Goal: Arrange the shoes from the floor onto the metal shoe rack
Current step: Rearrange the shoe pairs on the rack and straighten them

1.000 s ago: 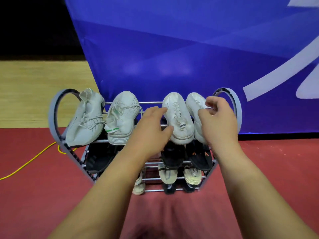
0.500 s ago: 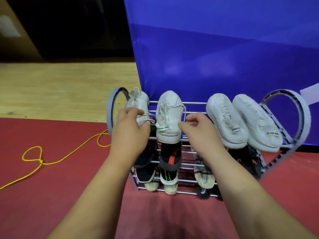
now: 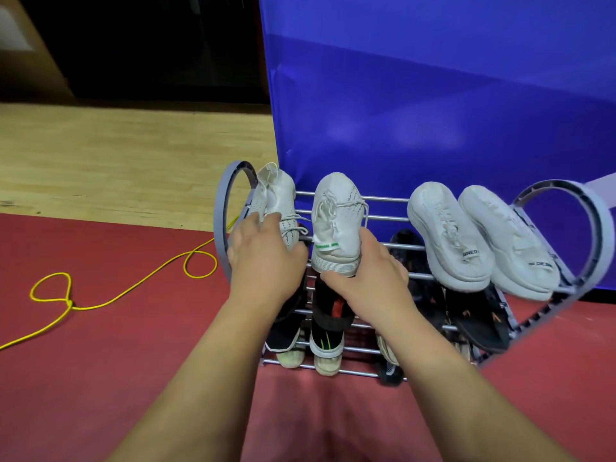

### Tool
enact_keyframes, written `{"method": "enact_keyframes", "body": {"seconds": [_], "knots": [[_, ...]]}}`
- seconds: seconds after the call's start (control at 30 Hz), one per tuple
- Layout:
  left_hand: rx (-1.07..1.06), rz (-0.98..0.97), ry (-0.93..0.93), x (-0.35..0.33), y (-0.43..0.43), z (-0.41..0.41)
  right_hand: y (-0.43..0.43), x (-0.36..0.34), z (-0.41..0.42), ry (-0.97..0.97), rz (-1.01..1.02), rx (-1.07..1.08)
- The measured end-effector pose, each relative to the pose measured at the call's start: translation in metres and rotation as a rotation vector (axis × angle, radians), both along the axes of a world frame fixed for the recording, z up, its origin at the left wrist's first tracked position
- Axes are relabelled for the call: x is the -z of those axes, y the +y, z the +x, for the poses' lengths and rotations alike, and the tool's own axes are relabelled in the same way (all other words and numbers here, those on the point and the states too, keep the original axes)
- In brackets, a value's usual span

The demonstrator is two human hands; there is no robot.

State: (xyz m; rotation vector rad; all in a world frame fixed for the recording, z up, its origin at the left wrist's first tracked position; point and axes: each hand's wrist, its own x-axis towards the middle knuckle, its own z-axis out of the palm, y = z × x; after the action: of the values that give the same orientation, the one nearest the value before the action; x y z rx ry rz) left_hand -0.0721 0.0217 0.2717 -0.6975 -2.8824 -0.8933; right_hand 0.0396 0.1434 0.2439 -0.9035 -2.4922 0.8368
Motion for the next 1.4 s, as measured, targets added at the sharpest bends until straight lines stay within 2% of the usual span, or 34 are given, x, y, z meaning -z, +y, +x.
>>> {"method": "enact_keyframes", "body": {"seconds": [0.1, 0.2, 0.3, 0.47, 0.7, 0.8, 0.9, 0.97, 1.03, 1.1, 1.17, 1.3, 1.4], "knots": [[0.066, 0.052, 0.047, -0.005, 0.013, 0.007, 0.003, 0.002, 0.0, 0.031, -0.01, 0.001], [0.082, -0.018, -0.011, -0.005, 0.018, 0.011, 0.005, 0.006, -0.001, 0.043, -0.014, -0.003], [0.189, -0.076, -0.079, -0.002, 0.024, 0.018, 0.004, 0.011, -0.002, 0.044, -0.024, -0.009], [0.292, -0.02, -0.138, -0.002, 0.035, 0.026, 0.001, 0.012, 0.003, 0.095, -0.031, -0.001], [0.359, 0.004, -0.151, -0.007, 0.039, 0.036, 0.013, 0.004, 0.014, 0.026, 0.0, -0.008], [0.311, 0.039, -0.101, -0.008, 0.031, 0.025, 0.019, -0.008, 0.014, 0.063, 0.009, -0.007], [0.147, 0.009, 0.013, -0.009, 0.015, 0.009, 0.018, -0.027, 0.011, 0.186, -0.004, 0.019], [0.04, -0.066, 0.02, -0.006, 0.003, 0.003, 0.011, -0.039, 0.006, 0.336, -0.126, 0.013], [-0.015, -0.122, -0.016, 0.0, -0.006, 0.0, 0.002, -0.049, -0.002, 0.474, -0.361, 0.034], [-0.028, -0.104, -0.092, 0.006, -0.011, -0.003, -0.003, -0.054, -0.009, 0.547, -0.616, 0.044], [-0.027, -0.082, -0.146, 0.01, -0.013, -0.005, -0.005, -0.052, -0.013, 0.566, -0.776, 0.044], [-0.047, -0.048, -0.145, 0.021, -0.015, -0.012, -0.002, -0.046, -0.015, 0.572, -0.879, 0.055], [-0.069, 0.066, -0.134, 0.021, -0.016, -0.017, 0.001, -0.047, -0.015, 0.568, -0.904, 0.038]]}}
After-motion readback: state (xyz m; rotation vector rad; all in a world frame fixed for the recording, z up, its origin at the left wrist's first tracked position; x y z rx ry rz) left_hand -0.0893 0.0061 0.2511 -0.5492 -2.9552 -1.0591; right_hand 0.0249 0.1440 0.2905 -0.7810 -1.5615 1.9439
